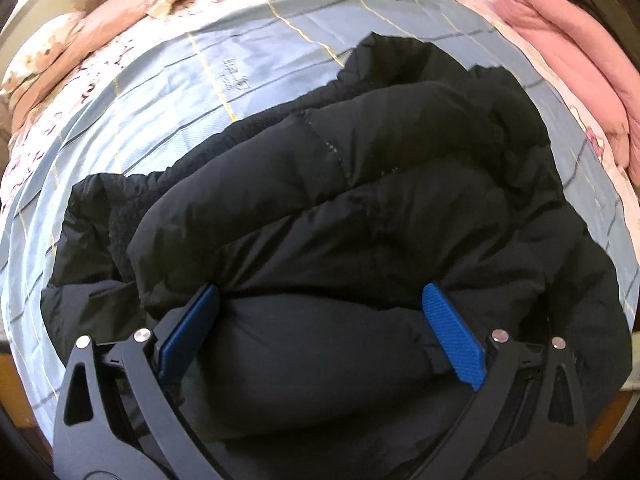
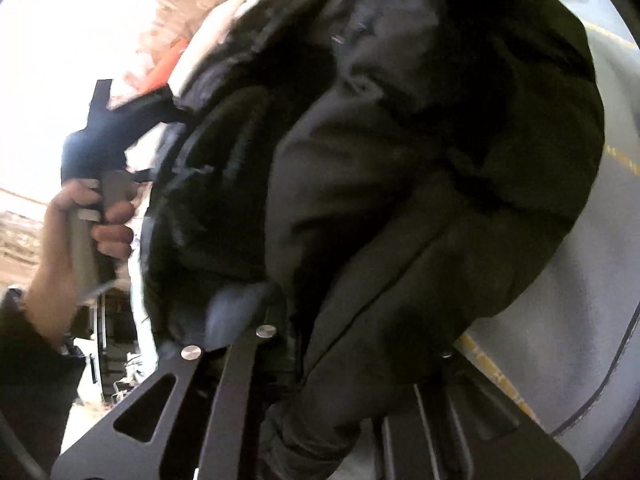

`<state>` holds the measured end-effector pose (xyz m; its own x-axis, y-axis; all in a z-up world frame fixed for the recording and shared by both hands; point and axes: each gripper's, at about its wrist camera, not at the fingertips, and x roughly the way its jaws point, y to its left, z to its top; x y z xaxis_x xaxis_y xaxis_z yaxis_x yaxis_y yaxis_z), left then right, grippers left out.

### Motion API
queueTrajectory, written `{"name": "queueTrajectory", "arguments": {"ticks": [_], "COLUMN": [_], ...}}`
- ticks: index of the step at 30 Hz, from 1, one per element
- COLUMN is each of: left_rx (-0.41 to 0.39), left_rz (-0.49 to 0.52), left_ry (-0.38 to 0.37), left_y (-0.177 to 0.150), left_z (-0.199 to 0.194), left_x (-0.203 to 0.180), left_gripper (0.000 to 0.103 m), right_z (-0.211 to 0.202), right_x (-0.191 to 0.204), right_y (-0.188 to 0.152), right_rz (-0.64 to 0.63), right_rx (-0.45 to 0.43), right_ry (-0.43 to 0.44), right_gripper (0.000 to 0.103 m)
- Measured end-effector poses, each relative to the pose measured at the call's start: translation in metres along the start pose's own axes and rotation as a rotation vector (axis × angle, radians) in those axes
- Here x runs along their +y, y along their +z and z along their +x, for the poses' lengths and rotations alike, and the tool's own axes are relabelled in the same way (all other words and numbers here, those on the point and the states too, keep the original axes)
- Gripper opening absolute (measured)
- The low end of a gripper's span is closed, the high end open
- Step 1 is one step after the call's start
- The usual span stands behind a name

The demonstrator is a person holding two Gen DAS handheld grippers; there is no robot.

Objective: Fold large clothes

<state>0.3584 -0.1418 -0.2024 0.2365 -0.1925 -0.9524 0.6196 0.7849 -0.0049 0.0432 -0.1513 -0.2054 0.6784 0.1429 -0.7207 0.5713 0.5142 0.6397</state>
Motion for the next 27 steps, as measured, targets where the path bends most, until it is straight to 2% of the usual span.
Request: {"name": "queueTrajectory", "arguments": {"ticks": [4, 13, 15, 18, 22, 27], "left_rx": [0.035, 0.132, 0.130, 0.156, 0.217, 0.269], "left_rz": [0.036, 0.118, 0.133, 0.151, 0.114, -0.032], "left_ry": [-0.018, -0.030, -0.016, -0.034, -0.122, -0.274], "left_y": [0.003, 0.019, 0.024, 0.028, 0.030, 0.033], "left_z": [0.000, 0.005, 0.002, 0.003, 0.014, 0.027], "left_x": [0.008, 0.024, 0.031, 0.042, 0.063, 0.110], "left_gripper": [0.101, 0.101, 0.101, 0.101, 0.101, 0.101], "right_z": [-0.011, 0.007, 0.010, 0.019, 0.048, 0.102], "right_x": [0.041, 0.119, 0.127, 0.137, 0.163, 0.188], "right_y": [0.026, 0.086, 0.098, 0.121, 0.156, 0.198], "right_rz": [-0.162, -0.360, -0.388, -0.370, -0.377, -0.382], "right_rx": [0.020, 0.059, 0.067, 0.094, 0.125, 0.206], "right_ry": [-0.029, -0.075, -0.066, -0.027, -0.009, 0.010], "right_gripper": [0.010, 0.009, 0.009, 0.009, 0.009, 0.009]}}
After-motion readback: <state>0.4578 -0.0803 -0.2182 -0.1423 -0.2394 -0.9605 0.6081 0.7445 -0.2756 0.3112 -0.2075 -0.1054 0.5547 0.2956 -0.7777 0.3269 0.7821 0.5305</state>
